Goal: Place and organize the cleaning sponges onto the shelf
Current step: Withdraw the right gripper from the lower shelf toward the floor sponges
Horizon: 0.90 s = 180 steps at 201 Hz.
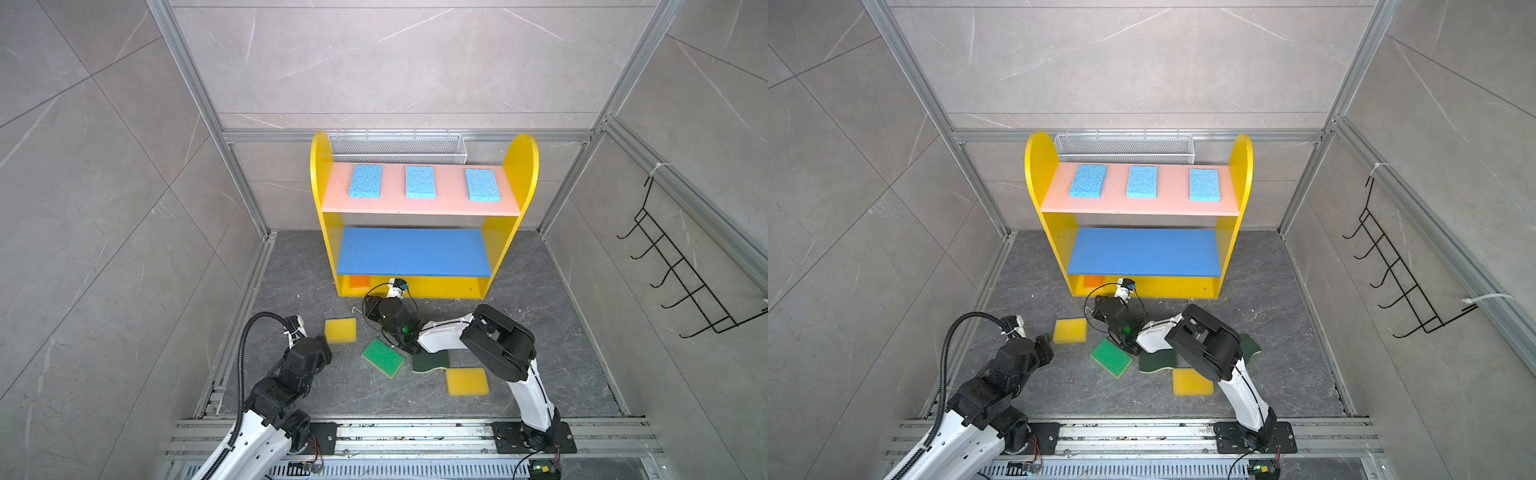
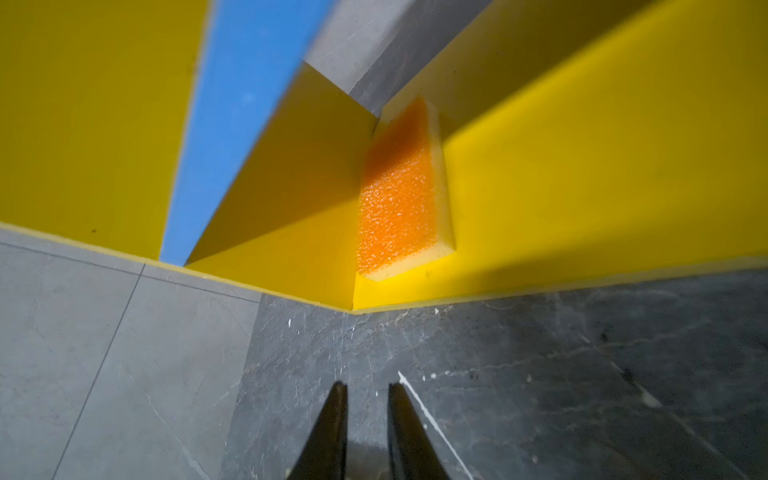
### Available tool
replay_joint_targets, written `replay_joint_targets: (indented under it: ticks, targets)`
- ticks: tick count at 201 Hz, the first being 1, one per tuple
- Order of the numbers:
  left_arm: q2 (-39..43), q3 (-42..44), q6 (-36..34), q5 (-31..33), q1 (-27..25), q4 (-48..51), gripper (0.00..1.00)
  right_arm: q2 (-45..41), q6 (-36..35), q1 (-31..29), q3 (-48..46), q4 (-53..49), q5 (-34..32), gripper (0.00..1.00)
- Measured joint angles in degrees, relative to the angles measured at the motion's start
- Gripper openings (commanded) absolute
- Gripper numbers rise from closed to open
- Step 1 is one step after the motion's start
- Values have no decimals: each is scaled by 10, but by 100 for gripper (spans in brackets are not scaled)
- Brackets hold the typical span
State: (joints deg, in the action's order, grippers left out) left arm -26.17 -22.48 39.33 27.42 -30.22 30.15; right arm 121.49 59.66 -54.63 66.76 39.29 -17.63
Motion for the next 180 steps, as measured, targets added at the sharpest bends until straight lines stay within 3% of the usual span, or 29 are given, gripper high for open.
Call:
replay_joint_targets:
  ticks: [39, 100, 180]
  targets:
    - [7, -23, 14, -16, 0, 18, 64, -95, -75, -9, -47, -58, 5, 29]
    - [-45, -55, 27, -57, 0, 54, 66, -234, -182, -12, -118, -143, 16, 43]
    - [-70, -84, 27, -90, 0, 87, 68, -386, -241, -12, -166, -317, -31, 67]
